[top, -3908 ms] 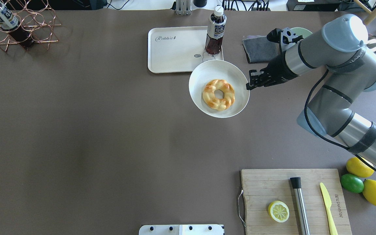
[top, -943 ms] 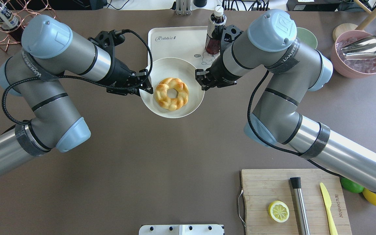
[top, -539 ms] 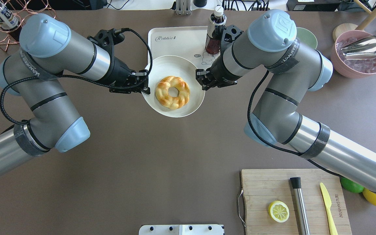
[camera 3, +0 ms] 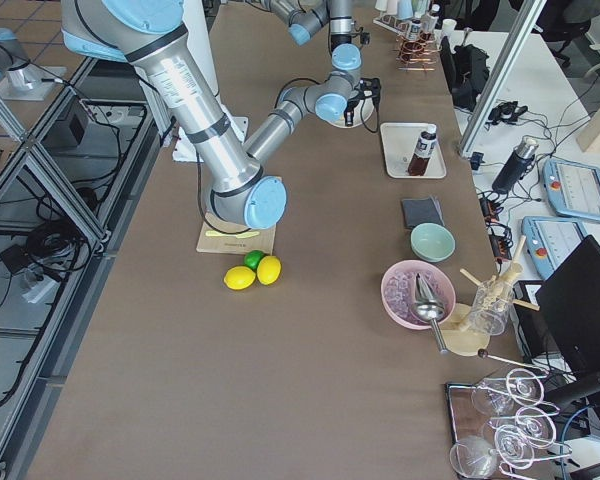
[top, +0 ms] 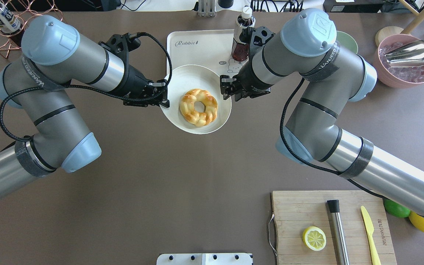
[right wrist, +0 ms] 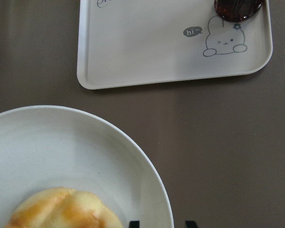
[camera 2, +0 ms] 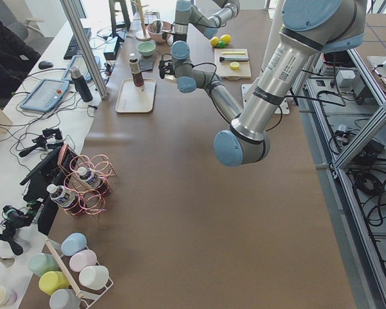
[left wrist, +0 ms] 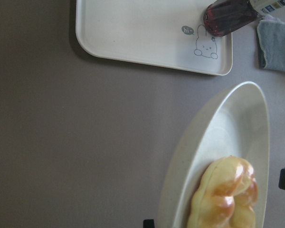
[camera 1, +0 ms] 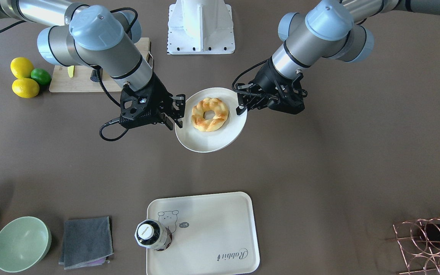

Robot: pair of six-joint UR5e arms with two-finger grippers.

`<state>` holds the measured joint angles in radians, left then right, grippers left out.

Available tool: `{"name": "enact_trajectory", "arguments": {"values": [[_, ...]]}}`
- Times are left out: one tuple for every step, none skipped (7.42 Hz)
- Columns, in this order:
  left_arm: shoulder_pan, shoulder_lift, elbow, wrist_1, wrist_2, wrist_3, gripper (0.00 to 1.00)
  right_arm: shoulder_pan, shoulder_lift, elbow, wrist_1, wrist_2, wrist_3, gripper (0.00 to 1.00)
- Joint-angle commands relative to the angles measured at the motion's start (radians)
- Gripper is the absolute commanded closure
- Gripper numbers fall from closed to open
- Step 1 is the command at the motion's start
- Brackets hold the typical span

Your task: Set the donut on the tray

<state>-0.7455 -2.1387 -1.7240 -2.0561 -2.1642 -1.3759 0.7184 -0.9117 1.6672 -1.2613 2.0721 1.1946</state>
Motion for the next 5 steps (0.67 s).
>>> {"name": "enact_trajectory", "arguments": {"values": [[-0.006,0.006,0.006,0.004,-0.006,-0.003,1.00,0.016,-0.003,0.005,-0.007,0.008,0.000,0.00],[-0.015,0.006,0.011,0.004,-0.008,-0.003,1.00,0.032,-0.006,0.006,-0.007,0.028,-0.001,0.00],[-0.032,0.005,0.035,0.005,-0.038,-0.003,1.00,0.059,-0.019,0.020,-0.007,0.069,-0.001,0.00],[-0.067,-0.003,0.072,0.001,-0.090,-0.017,1.00,0.082,-0.038,0.037,-0.007,0.097,-0.001,0.00],[-0.099,-0.027,0.122,-0.005,-0.135,-0.072,1.00,0.091,-0.051,0.052,-0.007,0.103,-0.001,0.00]]}}
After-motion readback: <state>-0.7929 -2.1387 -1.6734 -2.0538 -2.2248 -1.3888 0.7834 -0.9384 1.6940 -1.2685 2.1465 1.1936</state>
